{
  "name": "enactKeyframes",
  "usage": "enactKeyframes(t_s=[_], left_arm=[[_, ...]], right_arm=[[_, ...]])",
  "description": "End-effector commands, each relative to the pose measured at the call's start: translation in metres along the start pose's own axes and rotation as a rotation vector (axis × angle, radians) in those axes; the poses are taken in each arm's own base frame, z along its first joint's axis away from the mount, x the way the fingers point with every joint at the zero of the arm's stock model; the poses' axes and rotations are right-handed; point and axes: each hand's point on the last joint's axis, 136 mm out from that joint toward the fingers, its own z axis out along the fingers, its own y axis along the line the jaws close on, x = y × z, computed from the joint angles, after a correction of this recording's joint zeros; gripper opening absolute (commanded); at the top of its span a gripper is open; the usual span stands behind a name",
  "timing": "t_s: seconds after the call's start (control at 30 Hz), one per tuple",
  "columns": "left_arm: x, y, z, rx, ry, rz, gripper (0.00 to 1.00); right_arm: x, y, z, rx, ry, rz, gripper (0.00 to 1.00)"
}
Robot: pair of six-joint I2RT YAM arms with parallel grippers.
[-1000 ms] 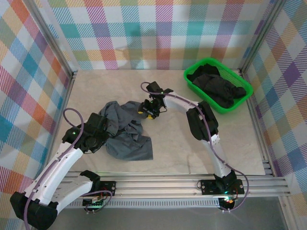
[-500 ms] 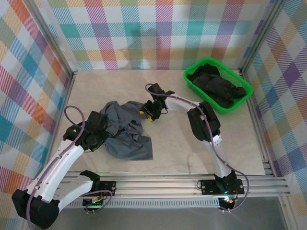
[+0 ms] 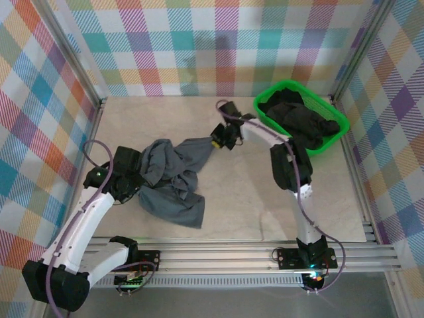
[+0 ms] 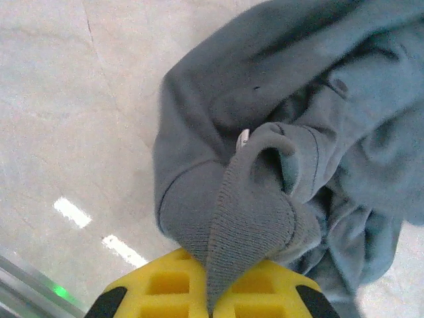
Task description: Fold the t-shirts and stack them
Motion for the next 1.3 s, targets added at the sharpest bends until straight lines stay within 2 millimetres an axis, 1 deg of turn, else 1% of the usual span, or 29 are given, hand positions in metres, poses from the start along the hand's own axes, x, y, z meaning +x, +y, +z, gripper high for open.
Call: enactKeyframes(t_s=[0.0, 0.1, 0.23, 0.4, 0.5, 0.57, 0.73, 0.83, 0.93, 1.0, 1.07, 1.1, 1.17, 1.2, 1.27], left_arm=[[-0.025, -0.009, -0.007, 0.023, -0.059, 0.029, 0.0], [-0.04, -0.013, -0.007, 0.018, -0.086, 0.038, 0.0], [-0.056, -0.02, -0.005, 0.008, -0.118, 0.061, 0.0], [-0.08, -0.024, -0.014, -0.02, -0.204, 0.085, 0.0], [-0.093, -0.024, -0.019, -0.049, -0.257, 0.1, 0.0], [-0.101, -0.024, -0.019, -0.073, -0.279, 0.105, 0.0], [-0.124, -0.023, -0.023, -0.133, -0.335, 0.088, 0.0], [-0.136, -0.021, -0.029, -0.164, -0.379, 0.069, 0.0], [-0.148, -0.027, -0.039, -0.127, -0.436, 0.034, 0.0], [-0.158, -0.04, -0.051, -0.049, -0.48, 0.005, 0.0], [-0.168, -0.053, -0.062, 0.029, -0.519, -0.029, 0.0], [-0.172, -0.062, -0.066, 0.073, -0.531, -0.04, 0.0], [-0.177, -0.075, -0.07, 0.138, -0.536, -0.054, 0.0], [-0.178, -0.079, -0.072, 0.156, -0.531, -0.063, 0.0], [-0.178, -0.081, -0.076, 0.169, -0.517, -0.083, 0.0]], right_arm=[[-0.032, 0.033, -0.089, -0.053, -0.164, -0.236, 0.0], [-0.038, 0.033, -0.127, -0.05, -0.228, -0.328, 0.0], [-0.041, 0.029, -0.17, -0.047, -0.299, -0.387, 0.0], [-0.045, 0.035, -0.225, -0.067, -0.415, -0.431, 0.0], [-0.054, 0.037, -0.249, -0.08, -0.477, -0.429, 0.0], [-0.064, 0.033, -0.259, -0.075, -0.504, -0.407, 0.0], [-0.101, 0.017, -0.29, -0.029, -0.613, -0.337, 0.0], [-0.114, 0.023, -0.309, -0.035, -0.67, -0.35, 0.0], [-0.116, 0.039, -0.33, -0.088, -0.717, -0.392, 0.0], [-0.113, 0.053, -0.342, -0.147, -0.736, -0.418, 0.0], [-0.111, 0.063, -0.351, -0.2, -0.744, -0.429, 0.0], [-0.111, 0.065, -0.352, -0.219, -0.734, -0.423, 0.0], [-0.11, 0.062, -0.346, -0.226, -0.696, -0.383, 0.0], [-0.107, 0.059, -0.342, -0.226, -0.675, -0.373, 0.0], [-0.099, 0.052, -0.339, -0.224, -0.642, -0.34, 0.0]])
